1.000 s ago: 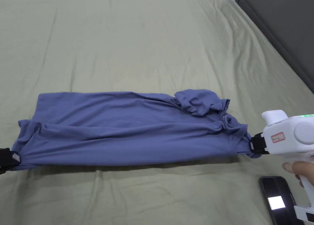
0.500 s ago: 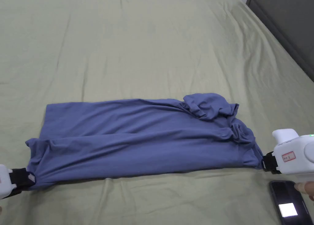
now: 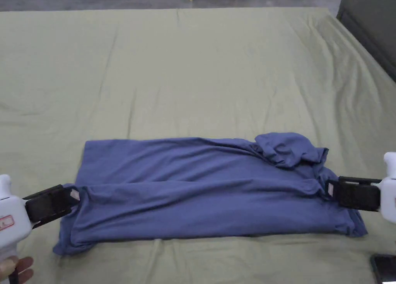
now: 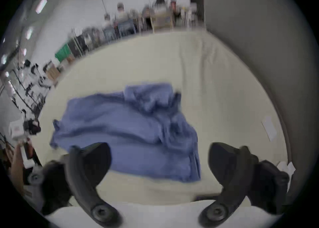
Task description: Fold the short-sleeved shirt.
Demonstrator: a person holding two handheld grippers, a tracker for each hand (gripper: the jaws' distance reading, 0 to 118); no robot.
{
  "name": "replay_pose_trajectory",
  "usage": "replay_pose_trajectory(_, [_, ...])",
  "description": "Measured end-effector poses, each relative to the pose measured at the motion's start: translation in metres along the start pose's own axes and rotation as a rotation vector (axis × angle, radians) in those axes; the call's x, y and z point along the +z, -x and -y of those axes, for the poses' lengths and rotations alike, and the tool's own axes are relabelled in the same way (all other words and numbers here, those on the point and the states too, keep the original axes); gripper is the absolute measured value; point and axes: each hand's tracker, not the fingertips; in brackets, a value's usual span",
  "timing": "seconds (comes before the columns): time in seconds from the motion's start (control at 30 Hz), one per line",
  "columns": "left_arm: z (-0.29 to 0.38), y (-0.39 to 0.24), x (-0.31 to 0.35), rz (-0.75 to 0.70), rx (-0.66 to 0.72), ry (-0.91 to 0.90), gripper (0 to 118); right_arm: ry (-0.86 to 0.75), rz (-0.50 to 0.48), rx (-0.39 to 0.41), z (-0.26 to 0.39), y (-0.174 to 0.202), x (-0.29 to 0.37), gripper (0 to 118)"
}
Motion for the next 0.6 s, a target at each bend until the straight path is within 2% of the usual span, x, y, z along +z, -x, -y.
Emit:
replay_pose_trajectory(0.07, [0.000, -0.014, -0.003, -0.003, -0.015, 0.010, 118, -0.044, -0.015, -0.032, -0.020, 0.011, 0.009, 118])
replay_pose_trajectory(0.1, [-0.010, -0.021, 0.039, 0.001, -0.025, 0.011, 118, -0.030, -0.041, -0.063, -0.022, 0.018, 0.011, 118])
replay_pose_trajectory(0.13, [-0.007, -0.028, 0.041, -0.002, -0.036, 0.024, 118, -0.031, -0.069, -0.083, -0.021, 0.022, 0.012, 118])
replay_pose_trajectory(0.17, [0.001, -0.035, 0.040, -0.019, -0.057, 0.049, 118, -0.007, -0.098, -0.091, -0.018, 0.027, 0.010, 116])
replay_pose_trajectory(0.2, [0.009, -0.041, 0.038, -0.042, -0.083, 0.078, 117, 0.015, -0.124, -0.083, -0.008, 0.028, -0.006, 102])
replay_pose_trajectory(0.23, [0.026, -0.038, 0.011, -0.056, -0.108, 0.089, 90, 0.028, -0.123, -0.058, -0.001, 0.035, -0.010, 39])
replay_pose_trajectory(0.27, [0.030, -0.040, 0.006, -0.032, -0.114, 0.099, 27, 0.045, -0.103, -0.004, 0.006, 0.043, -0.014, 2])
replay_pose_trajectory(0.3, [0.032, -0.044, -0.002, -0.018, -0.124, 0.122, 0, 0.077, -0.077, 0.059, 0.013, 0.053, -0.021, 2])
replay_pose_trajectory(0.33, [0.029, -0.047, -0.015, -0.018, -0.122, 0.125, 0, 0.078, -0.091, 0.144, 0.021, 0.080, -0.011, 2])
replay_pose_trajectory(0.37, [0.027, -0.078, -0.008, -0.002, -0.114, 0.160, 0, 0.111, -0.152, 0.193, 0.026, 0.087, -0.010, 2])
replay_pose_trajectory(0.4, [0.014, -0.083, -0.018, 0.019, -0.121, 0.162, 0, 0.130, -0.197, 0.216, 0.031, 0.094, -0.010, 2])
replay_pose_trajectory(0.43, [-0.001, -0.088, -0.029, 0.014, -0.115, 0.153, 0, 0.126, -0.198, 0.215, 0.034, 0.098, -0.009, 2])
replay_pose_trajectory(0.47, [-0.018, -0.093, -0.042, -0.010, -0.107, 0.113, 12, 0.128, -0.203, 0.211, 0.044, 0.080, -0.029, 2])
replay_pose_trajectory(0.5, [-0.045, -0.053, -0.082, -0.034, -0.119, 0.080, 67, 0.138, -0.211, 0.210, 0.045, 0.077, -0.033, 2])
replay_pose_trajectory(0.53, [-0.063, -0.051, -0.102, -0.071, -0.137, 0.067, 118, 0.146, -0.222, 0.202, 0.045, 0.075, -0.036, 2])
replay_pose_trajectory(0.57, [-0.080, -0.050, -0.129, -0.113, -0.153, 0.093, 118, 0.141, -0.193, 0.152, 0.043, 0.078, -0.029, 2])
replay_pose_trajectory(0.6, [-0.099, -0.046, -0.151, -0.096, -0.142, 0.215, 118, 0.144, -0.206, 0.133, 0.041, 0.079, -0.026, 2])
